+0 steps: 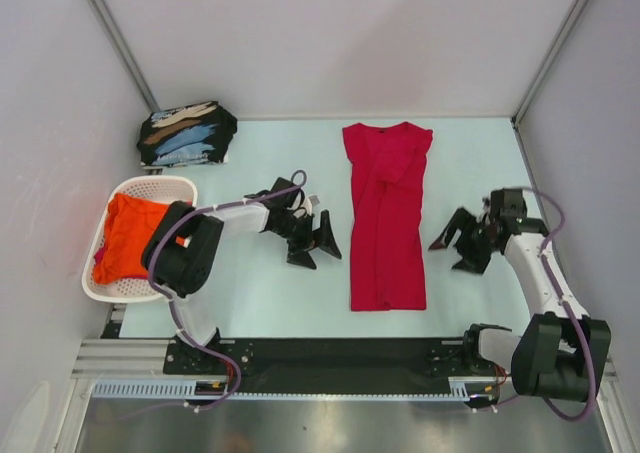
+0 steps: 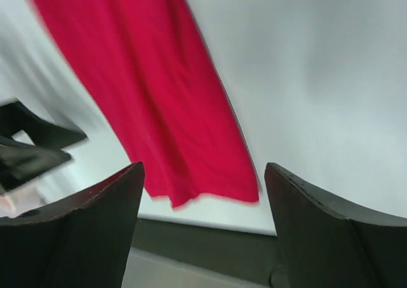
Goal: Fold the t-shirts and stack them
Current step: Grab the bottom of the folded rectangular tshirt with both arms, then fold the folded rectangular tshirt in 1/3 of the way
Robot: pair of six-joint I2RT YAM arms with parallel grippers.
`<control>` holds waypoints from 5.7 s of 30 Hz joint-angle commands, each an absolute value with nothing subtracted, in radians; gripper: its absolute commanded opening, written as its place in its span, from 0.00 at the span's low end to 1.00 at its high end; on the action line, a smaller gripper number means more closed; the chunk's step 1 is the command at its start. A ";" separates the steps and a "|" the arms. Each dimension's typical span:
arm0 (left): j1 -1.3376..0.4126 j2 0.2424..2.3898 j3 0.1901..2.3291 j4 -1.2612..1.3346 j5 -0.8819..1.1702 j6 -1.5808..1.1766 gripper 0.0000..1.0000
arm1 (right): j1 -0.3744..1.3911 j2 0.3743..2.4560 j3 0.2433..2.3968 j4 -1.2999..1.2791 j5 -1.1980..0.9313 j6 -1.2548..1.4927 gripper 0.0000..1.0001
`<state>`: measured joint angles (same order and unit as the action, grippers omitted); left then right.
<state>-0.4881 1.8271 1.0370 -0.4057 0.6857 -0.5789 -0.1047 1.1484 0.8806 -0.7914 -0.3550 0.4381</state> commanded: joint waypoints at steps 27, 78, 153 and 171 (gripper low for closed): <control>-0.845 1.934 1.003 -0.215 0.661 -0.884 0.98 | 0.063 1.068 0.428 -0.686 -0.341 0.726 0.63; -0.683 1.908 1.617 -0.764 0.368 -0.690 0.00 | 0.170 1.449 1.061 -0.655 -0.307 0.542 0.00; -0.514 2.361 2.005 -0.603 0.680 -0.647 0.00 | 0.227 2.193 1.672 -0.325 -0.321 0.623 0.00; -0.427 1.905 1.476 -0.459 0.558 -0.554 1.00 | 0.008 1.557 1.286 -0.451 -0.205 0.549 0.56</control>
<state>-0.4740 2.0613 1.6047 -0.5617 0.5785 -0.5644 0.0956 1.7416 1.4162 -0.3893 -0.1864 0.5621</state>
